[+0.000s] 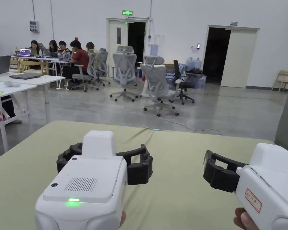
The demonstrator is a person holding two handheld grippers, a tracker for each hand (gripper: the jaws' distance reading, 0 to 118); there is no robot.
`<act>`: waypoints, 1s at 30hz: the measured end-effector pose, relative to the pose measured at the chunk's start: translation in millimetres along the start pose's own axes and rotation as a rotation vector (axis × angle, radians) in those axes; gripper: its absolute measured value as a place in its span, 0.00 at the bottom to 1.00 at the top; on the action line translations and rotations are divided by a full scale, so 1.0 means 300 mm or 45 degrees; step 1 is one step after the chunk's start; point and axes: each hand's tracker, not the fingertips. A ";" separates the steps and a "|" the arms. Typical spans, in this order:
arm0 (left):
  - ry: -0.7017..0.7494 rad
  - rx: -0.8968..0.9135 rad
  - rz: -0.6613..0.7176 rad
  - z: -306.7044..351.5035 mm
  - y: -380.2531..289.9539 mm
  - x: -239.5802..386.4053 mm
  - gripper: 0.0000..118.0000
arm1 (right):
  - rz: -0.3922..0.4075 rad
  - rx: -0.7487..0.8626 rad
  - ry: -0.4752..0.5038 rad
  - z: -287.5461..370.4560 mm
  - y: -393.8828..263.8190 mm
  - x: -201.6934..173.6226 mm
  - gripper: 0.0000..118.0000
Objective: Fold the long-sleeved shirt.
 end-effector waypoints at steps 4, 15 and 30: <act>-0.007 -0.010 0.010 -0.004 -0.002 -0.010 1.00 | 0.000 -0.010 0.005 -0.002 0.005 -0.004 1.00; -0.005 -0.011 -0.022 -0.014 0.001 -0.018 1.00 | -0.015 0.027 0.036 -0.010 0.011 -0.003 1.00; 0.009 -0.001 0.013 -0.016 0.000 -0.035 1.00 | 0.005 0.018 0.048 -0.009 0.007 -0.026 1.00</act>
